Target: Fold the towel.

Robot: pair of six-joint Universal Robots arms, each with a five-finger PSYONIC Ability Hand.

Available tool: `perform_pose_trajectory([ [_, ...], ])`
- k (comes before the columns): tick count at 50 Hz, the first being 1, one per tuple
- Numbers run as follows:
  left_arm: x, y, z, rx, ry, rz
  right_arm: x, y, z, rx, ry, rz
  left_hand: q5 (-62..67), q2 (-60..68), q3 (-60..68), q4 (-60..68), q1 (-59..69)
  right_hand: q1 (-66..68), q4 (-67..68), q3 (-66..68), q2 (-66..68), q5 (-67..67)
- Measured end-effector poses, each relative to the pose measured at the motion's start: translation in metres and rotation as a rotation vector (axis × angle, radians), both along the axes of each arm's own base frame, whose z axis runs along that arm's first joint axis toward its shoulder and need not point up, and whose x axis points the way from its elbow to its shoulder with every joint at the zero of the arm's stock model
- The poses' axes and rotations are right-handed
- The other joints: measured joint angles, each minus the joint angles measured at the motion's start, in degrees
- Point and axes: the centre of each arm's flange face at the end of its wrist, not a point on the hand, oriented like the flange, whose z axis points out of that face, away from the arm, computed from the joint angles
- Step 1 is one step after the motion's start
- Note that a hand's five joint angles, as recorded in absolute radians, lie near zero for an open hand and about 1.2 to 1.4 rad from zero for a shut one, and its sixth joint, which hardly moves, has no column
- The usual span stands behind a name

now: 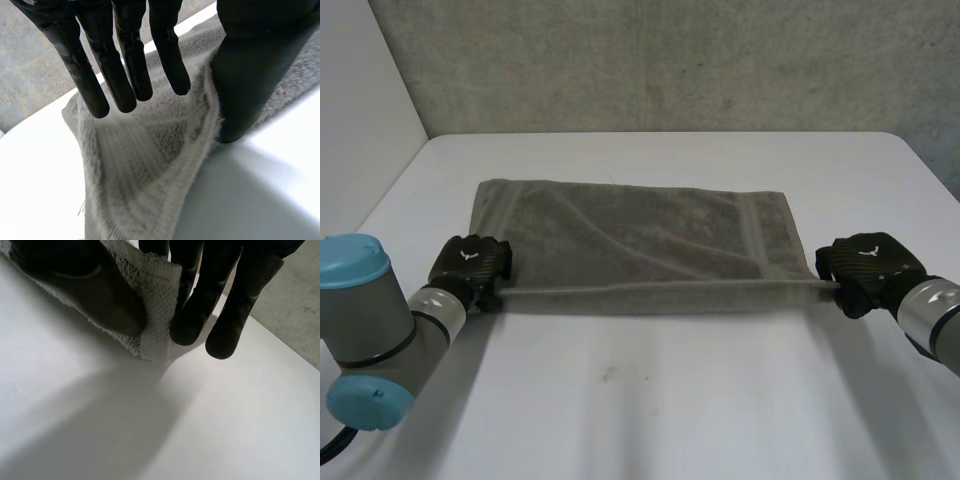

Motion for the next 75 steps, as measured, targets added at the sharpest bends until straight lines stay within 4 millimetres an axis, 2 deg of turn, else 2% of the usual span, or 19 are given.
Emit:
perform_pose_trajectory([
  [5, 0.008, 0.001, -0.006, 0.021, -0.006, 0.029, -0.009, -0.004, -0.001, 0.012, -0.037, -0.009, -2.6, -2.6, -2.7, -2.7, -2.6, 0.0, 0.0, 0.0, 0.0, 0.0],
  [14, 0.030, 0.005, -0.004, 0.045, -0.011, 0.094, -0.011, -0.006, -0.002, 0.015, -0.034, -0.011, -0.1, 0.1, 0.1, 0.1, -0.1, 0.0, 0.0, 0.0, 0.0, 0.0],
  [17, 0.035, 0.007, -0.002, 0.049, -0.011, 0.109, -0.011, -0.005, -0.002, 0.016, -0.033, -0.010, 4.7, 5.3, 5.2, 5.2, 5.0, 0.0, 0.0, 0.0, 0.0, 0.0],
  [19, 0.039, 0.009, 0.000, 0.053, -0.010, 0.117, -0.010, -0.005, -0.002, 0.018, -0.032, -0.008, 16.3, 16.7, 16.6, 16.8, 16.7, 0.0, 0.0, 0.0, 0.0, 0.0],
  [26, 0.046, 0.016, 0.009, 0.060, -0.002, 0.128, -0.008, -0.002, -0.002, 0.023, -0.024, 0.002, 24.1, 24.9, 24.8, 24.9, 23.0, 0.0, 0.0, 0.0, 0.0, 0.0],
  [31, 0.048, 0.031, 0.018, 0.097, 0.004, 0.111, -0.008, 0.003, 0.005, 0.026, 0.000, 0.014, 24.7, 25.7, 25.6, 25.6, 23.5, 0.0, 0.0, 0.0, 0.0, 0.0],
  [37, 0.049, 0.062, 0.037, 0.172, 0.010, 0.078, -0.014, 0.025, 0.027, 0.073, 0.113, 0.063, 24.9, 25.9, 25.7, 25.8, 23.7, 0.0, 0.0, 0.0, 0.0, 0.0],
  [42, 0.063, 0.093, 0.058, 0.243, -0.050, 0.075, -0.035, 0.048, 0.037, 0.201, 0.312, 0.147, 25.0, 25.9, 25.8, 25.9, 23.8, 0.0, 0.0, 0.0, 0.0, 0.0],
  [47, 0.072, 0.103, 0.071, 0.241, -0.123, 0.034, -0.048, 0.052, 0.048, 0.235, 0.399, 0.198, 25.5, 25.9, 25.8, 25.9, 24.7, 0.0, 0.0, 0.0, 0.0, 0.0],
  [50, 0.074, 0.094, 0.079, 0.194, -0.133, -0.004, -0.052, 0.040, 0.054, 0.196, 0.397, 0.177, 25.5, 25.9, 25.8, 25.9, 24.9, 0.0, 0.0, 0.0, 0.0, 0.0],
  [54, 0.069, 0.066, 0.083, 0.125, -0.091, -0.057, -0.047, 0.011, 0.053, 0.121, 0.363, 0.139, 25.5, 25.9, 25.8, 25.9, 24.9, 0.0, 0.0, 0.0, 0.0, 0.0],
  [59, 0.046, 0.020, 0.079, 0.053, -0.031, -0.122, -0.025, -0.024, 0.042, 0.070, 0.348, 0.111, 25.5, 25.9, 25.8, 25.9, 25.1, 0.0, 0.0, 0.0, 0.0, 0.0],
  [63, 0.026, -0.026, 0.067, 0.007, -0.024, -0.109, -0.005, -0.051, 0.027, 0.053, 0.374, 0.071, 25.5, 26.0, 25.8, 25.9, 25.1, 0.0, 0.0, 0.0, 0.0, 0.0],
  [70, 0.004, -0.086, 0.042, -0.045, -0.052, -0.055, 0.016, -0.094, 0.011, -0.041, 0.338, -0.008, 25.5, 26.0, 25.8, 25.9, 25.1, 0.0, 0.0, 0.0, 0.0, 0.0],
  [75, -0.004, -0.107, 0.026, -0.058, -0.061, -0.041, 0.025, -0.114, 0.009, -0.115, 0.280, -0.037, 25.5, 26.0, 25.8, 25.9, 25.1, 0.0, 0.0, 0.0, 0.0, 0.0],
])
